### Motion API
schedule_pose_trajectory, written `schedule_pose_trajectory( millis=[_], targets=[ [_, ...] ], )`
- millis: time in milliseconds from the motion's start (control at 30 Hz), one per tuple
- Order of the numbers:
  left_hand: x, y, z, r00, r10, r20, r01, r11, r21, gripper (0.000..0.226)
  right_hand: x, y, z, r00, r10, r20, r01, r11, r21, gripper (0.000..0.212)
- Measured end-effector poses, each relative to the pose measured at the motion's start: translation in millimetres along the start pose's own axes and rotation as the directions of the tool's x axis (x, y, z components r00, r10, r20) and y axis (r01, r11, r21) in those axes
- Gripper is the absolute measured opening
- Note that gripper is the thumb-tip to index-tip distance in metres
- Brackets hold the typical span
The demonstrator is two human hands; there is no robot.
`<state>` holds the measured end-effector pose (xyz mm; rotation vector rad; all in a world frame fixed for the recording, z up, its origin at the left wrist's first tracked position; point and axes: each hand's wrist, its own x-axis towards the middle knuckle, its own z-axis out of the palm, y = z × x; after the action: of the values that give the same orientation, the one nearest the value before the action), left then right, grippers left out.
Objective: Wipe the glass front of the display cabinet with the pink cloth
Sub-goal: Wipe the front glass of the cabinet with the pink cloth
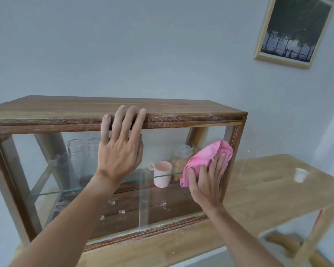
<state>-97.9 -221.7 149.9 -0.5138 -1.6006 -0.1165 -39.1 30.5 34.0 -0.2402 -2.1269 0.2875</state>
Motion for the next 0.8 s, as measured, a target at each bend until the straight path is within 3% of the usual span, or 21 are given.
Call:
schedule_pose_trajectory(
  millis=[167, 267, 367, 433, 500, 600, 667, 800],
  targets=[
    [-0.3, 20.5, 3.7, 0.991, -0.129, 0.02, 0.128, 0.991, 0.036, 0.061, 47.2, 4.4, -3.0, 0.976, -0.145, -0.159, 0.134, 0.988, -0.079, 0.064],
    [0.2, 22.7, 6.3, 0.988, -0.148, 0.031, 0.146, 0.987, 0.065, 0.056, -24.0, 18.4, 23.4, 1.0, -0.013, -0.024, 0.013, 1.0, -0.025, 0.066],
    [-1.5, 21.9, 9.6, 0.989, -0.144, 0.026, 0.141, 0.987, 0.08, 0.054, -106.5, 46.9, 39.8, 0.986, 0.054, 0.158, -0.045, 0.997, -0.057, 0.053],
    [-1.9, 21.1, 11.3, 0.989, -0.147, 0.011, 0.146, 0.986, 0.081, 0.054, -126.0, 56.1, 40.6, 0.969, 0.054, 0.241, -0.028, 0.993, -0.113, 0.066],
    [-1.9, 20.1, 12.0, 0.988, -0.156, -0.017, 0.157, 0.984, 0.078, 0.056, -100.8, 52.3, 33.7, 0.981, -0.001, 0.196, 0.016, 0.997, -0.077, 0.067],
    [-1.3, 19.3, 12.3, 0.985, -0.167, -0.042, 0.17, 0.982, 0.078, 0.057, -15.1, 35.6, 11.4, 0.994, -0.106, -0.009, 0.106, 0.994, 0.033, 0.053],
    [-1.8, 19.4, 12.5, 0.985, -0.167, -0.043, 0.17, 0.981, 0.089, 0.056, 38.8, 33.4, -2.6, 0.969, -0.207, -0.136, 0.206, 0.978, -0.019, 0.057],
    [-4.0, 20.4, 13.6, 0.983, -0.179, -0.042, 0.182, 0.978, 0.106, 0.057, 45.2, 37.4, 5.4, 0.944, -0.281, -0.172, 0.267, 0.958, -0.103, 0.063]
  ],
)
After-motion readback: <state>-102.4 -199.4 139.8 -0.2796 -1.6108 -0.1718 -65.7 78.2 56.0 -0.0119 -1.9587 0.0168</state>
